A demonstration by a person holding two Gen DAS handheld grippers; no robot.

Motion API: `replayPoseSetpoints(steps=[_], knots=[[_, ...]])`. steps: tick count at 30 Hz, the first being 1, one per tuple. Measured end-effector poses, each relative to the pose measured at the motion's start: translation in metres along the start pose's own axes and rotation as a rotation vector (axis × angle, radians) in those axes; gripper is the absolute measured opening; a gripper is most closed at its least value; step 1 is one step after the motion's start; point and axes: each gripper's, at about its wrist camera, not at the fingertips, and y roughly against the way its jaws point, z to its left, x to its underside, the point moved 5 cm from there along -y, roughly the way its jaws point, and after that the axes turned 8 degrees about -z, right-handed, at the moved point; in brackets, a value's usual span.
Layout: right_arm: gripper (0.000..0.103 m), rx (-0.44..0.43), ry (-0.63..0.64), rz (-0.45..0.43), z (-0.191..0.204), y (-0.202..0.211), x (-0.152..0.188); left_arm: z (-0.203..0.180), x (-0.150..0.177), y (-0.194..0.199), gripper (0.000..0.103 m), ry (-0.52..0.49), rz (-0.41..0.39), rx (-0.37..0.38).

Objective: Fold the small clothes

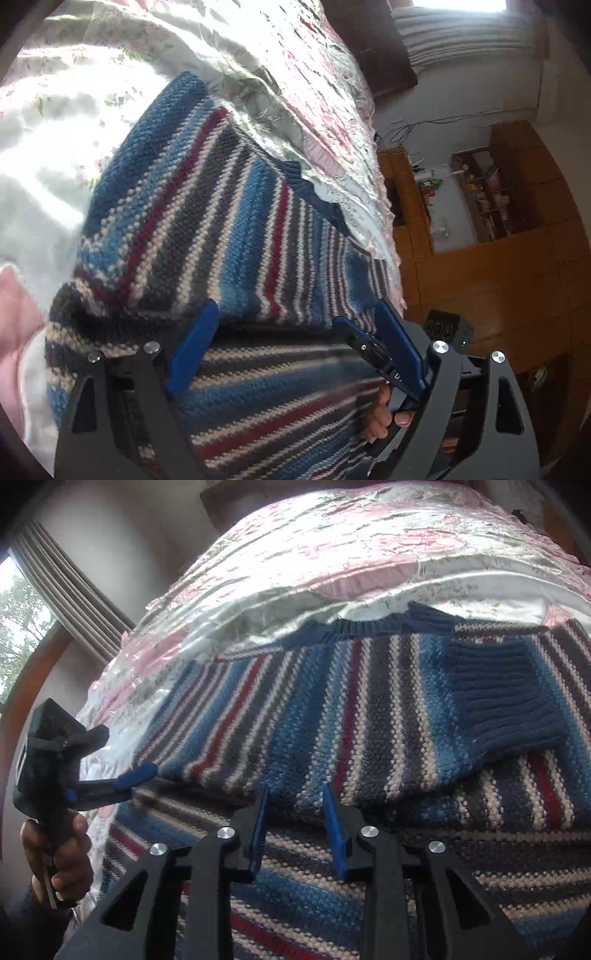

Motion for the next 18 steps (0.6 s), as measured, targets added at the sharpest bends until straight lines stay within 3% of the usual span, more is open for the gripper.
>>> replayPoseSetpoints(steps=[3, 5, 7, 8, 9, 11, 13, 15, 18], knots=[[0.035, -0.103, -0.033, -0.028, 0.028, -0.007, -0.012, -0.023, -0.006, -0.015, 0.086, -0.01, -0.013, 0.071], [0.035, -0.13, -0.076, 0.033, 0.035, -0.032, -0.006, -0.025, -0.005, -0.033, 0.087, 0.015, 0.007, 0.086], [0.032, -0.097, -0.125, 0.098, 0.026, -0.055, 0.009, -0.004, 0.003, -0.053, 0.087, 0.077, 0.043, 0.034], [0.029, -0.1, -0.14, 0.114, 0.019, -0.059, 0.016, 0.008, 0.009, -0.061, 0.082, 0.099, 0.069, -0.004], [0.023, -0.108, -0.143, 0.12, 0.014, -0.056, 0.021, 0.015, 0.014, -0.065, 0.074, 0.086, 0.078, -0.033], [0.022, -0.132, -0.138, 0.155, 0.005, -0.042, 0.024, 0.012, 0.017, -0.063, 0.074, 0.06, 0.082, -0.027], [0.026, -0.17, -0.127, 0.076, -0.005, -0.013, 0.008, 0.001, 0.01, -0.053, 0.079, 0.053, 0.063, 0.009], [0.032, -0.138, -0.18, -0.01, -0.037, 0.011, -0.02, -0.011, -0.006, -0.035, 0.087, 0.018, -0.009, 0.045], [0.032, -0.091, -0.338, -0.032, -0.098, 0.017, -0.037, -0.005, -0.029, -0.011, 0.087, 0.03, -0.104, 0.031]])
